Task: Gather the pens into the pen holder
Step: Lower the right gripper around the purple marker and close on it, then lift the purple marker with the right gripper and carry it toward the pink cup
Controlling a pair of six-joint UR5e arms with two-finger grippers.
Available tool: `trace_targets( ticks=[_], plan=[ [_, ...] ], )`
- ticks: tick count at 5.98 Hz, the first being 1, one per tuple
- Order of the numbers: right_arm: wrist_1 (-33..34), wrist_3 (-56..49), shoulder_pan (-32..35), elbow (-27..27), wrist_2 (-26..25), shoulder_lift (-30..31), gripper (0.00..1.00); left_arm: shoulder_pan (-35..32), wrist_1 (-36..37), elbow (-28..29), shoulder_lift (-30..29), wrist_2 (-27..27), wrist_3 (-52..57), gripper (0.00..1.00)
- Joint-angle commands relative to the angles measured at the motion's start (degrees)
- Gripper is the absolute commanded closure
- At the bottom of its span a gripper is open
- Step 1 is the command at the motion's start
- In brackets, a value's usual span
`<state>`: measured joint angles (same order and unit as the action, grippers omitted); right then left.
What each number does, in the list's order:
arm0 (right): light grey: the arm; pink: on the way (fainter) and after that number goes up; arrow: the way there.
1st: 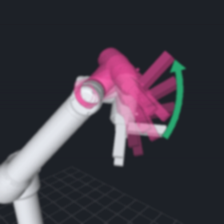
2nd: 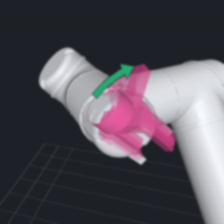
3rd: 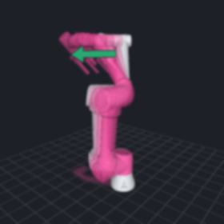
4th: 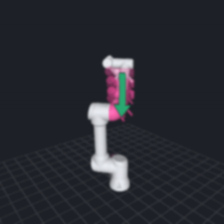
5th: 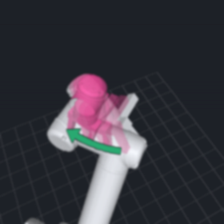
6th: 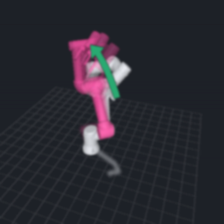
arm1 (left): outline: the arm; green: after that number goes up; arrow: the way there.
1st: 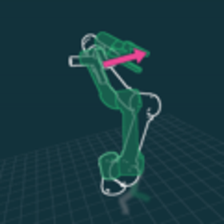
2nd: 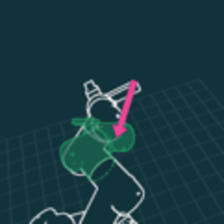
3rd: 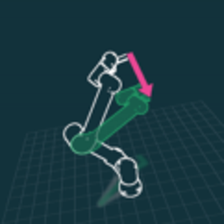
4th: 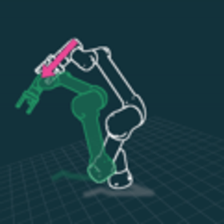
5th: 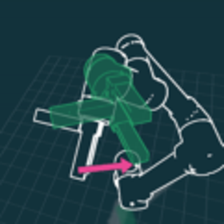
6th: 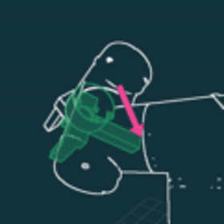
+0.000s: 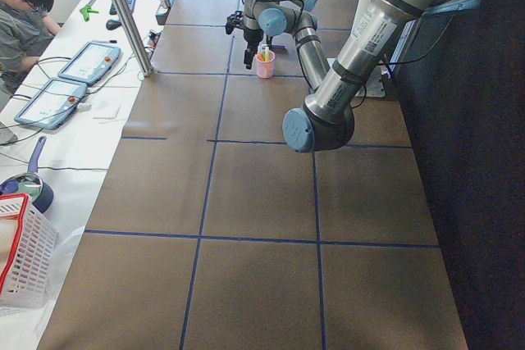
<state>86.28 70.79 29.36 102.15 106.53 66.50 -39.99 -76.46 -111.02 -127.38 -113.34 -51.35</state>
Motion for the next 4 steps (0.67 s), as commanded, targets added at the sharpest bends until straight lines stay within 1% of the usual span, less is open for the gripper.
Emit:
trace_targets(
  ticks=[1, 2, 3, 4],
  plan=[
    [2.03, -0.13, 1.74, 6.97, -0.36, 0.03, 1.00, 0.00, 0.17, -0.16, 0.02, -0.04, -0.06, 0.00],
    [7.70, -0.22, 2.71, 12.05, -1.23, -0.06, 1.00, 0.00, 0.17, -0.25, 0.02, 0.05, -0.32, 0.00],
    [10.46, -0.31, 2.63, 14.11, -1.59, -0.84, 1.00, 0.00, 0.17, -0.33, 0.02, 0.05, -1.55, 0.00],
    [10.48, -0.31, 2.54, 14.82, -2.20, -0.85, 1.00, 0.00, 0.17, -0.60, -0.06, 0.05, -1.64, 0.00]
  ],
)
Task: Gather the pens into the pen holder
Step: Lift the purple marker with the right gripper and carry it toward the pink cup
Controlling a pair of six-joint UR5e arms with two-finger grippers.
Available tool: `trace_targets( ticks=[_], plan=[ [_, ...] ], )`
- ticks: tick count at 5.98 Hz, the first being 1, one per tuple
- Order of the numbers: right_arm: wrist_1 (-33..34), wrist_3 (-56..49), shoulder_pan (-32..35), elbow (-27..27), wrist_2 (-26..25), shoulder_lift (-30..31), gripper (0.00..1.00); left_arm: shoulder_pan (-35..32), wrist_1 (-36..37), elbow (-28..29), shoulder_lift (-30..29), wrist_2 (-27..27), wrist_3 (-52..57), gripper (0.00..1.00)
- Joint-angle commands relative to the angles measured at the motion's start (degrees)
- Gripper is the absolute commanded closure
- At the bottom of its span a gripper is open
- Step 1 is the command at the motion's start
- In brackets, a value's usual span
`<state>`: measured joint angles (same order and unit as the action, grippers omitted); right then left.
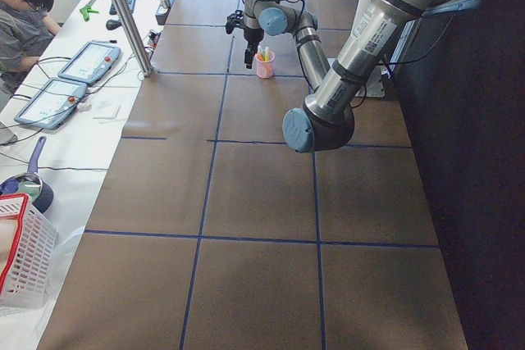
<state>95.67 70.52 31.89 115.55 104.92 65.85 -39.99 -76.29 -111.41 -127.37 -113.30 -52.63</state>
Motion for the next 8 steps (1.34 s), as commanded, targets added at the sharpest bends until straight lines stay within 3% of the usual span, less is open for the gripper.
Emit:
trace_targets(
  ticks=[1, 8],
  plan=[
    [1.09, -0.03, -1.03, 1.69, -3.81, -0.11, 1.00, 0.00, 0.00, -0.21, -0.07, -0.08, -0.37, 0.00],
    [1.09, -0.03, -1.57, 2.66, -6.30, -0.28, 1.00, 0.00, 0.27, -2.32, 0.90, 0.01, -0.37, 0.00]
  ],
)
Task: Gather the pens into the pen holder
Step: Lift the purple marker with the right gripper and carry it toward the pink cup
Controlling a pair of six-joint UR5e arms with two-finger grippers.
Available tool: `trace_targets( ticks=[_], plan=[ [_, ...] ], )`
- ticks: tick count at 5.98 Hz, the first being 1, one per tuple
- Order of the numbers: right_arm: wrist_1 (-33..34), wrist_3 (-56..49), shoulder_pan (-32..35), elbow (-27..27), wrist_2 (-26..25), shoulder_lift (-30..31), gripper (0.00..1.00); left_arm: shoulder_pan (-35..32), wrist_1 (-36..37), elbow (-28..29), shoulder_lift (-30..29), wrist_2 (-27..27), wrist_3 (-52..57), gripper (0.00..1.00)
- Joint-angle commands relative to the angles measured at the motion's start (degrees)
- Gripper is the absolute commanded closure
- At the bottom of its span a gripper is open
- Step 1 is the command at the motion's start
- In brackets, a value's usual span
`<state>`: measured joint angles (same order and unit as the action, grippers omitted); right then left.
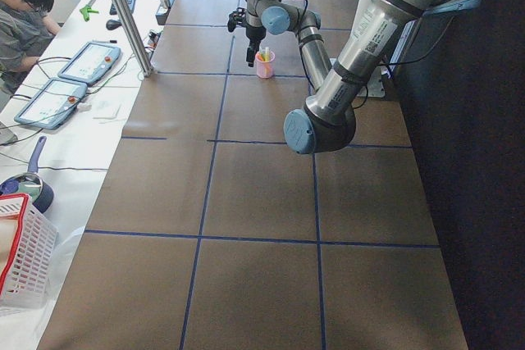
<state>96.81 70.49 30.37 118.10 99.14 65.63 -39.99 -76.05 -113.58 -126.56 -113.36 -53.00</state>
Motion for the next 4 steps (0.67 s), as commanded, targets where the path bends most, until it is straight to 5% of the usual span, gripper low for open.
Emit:
trace_targets(
  ticks=[1, 4],
  plan=[
    [0.04, 0.09, -0.13, 0.11, -1.75, -0.67, 1.00, 0.00, 0.11, -1.02, 0.69, -0.02, 0.00, 0.00],
    [-0.39, 0.00, -0.66, 0.20, -4.65, -3.48, 1.00, -0.09, 0.29, -2.26, 1.93, -0.73, -0.09, 0.00]
  ],
)
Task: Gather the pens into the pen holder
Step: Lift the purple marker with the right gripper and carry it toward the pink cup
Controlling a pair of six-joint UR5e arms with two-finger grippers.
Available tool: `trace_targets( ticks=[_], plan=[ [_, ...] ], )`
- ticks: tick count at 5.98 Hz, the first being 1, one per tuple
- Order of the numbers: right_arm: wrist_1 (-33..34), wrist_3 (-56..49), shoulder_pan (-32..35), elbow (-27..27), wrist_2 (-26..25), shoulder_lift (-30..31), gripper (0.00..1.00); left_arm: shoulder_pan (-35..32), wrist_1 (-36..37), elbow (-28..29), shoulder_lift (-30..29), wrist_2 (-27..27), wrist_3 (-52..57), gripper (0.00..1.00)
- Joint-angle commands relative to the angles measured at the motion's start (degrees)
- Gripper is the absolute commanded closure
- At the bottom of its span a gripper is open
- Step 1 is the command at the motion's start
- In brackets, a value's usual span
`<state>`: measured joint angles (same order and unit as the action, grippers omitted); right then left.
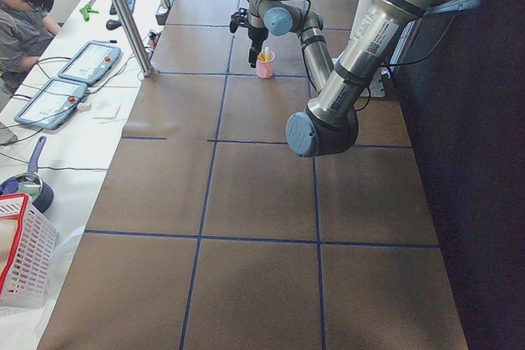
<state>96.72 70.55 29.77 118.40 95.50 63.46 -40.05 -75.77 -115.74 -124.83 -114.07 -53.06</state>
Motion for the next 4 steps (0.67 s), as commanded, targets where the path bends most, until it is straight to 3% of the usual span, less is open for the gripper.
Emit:
trace_targets(
  ticks=[1, 2, 3, 4],
  plan=[
    [-0.47, -0.06, -0.06, -0.19, -5.72, -3.49, 1.00, 0.06, -0.42, 0.16, 0.98, -0.10, 0.15, 0.00],
    [-0.39, 0.11, -0.15, 0.07, -8.81, -4.91, 1.00, 0.14, -0.60, 0.60, 1.17, -0.10, 0.15, 0.00],
    [-0.47, 1.07, -2.67, -0.10, -15.80, -6.23, 1.00, 0.15, -0.43, 0.77, 1.78, -0.10, 0.24, 0.00],
    [-0.56, 2.82, -3.83, -0.45, -19.62, -6.59, 1.00, 0.15, -0.69, 0.69, 4.04, -0.10, 1.02, 0.00]
  ],
)
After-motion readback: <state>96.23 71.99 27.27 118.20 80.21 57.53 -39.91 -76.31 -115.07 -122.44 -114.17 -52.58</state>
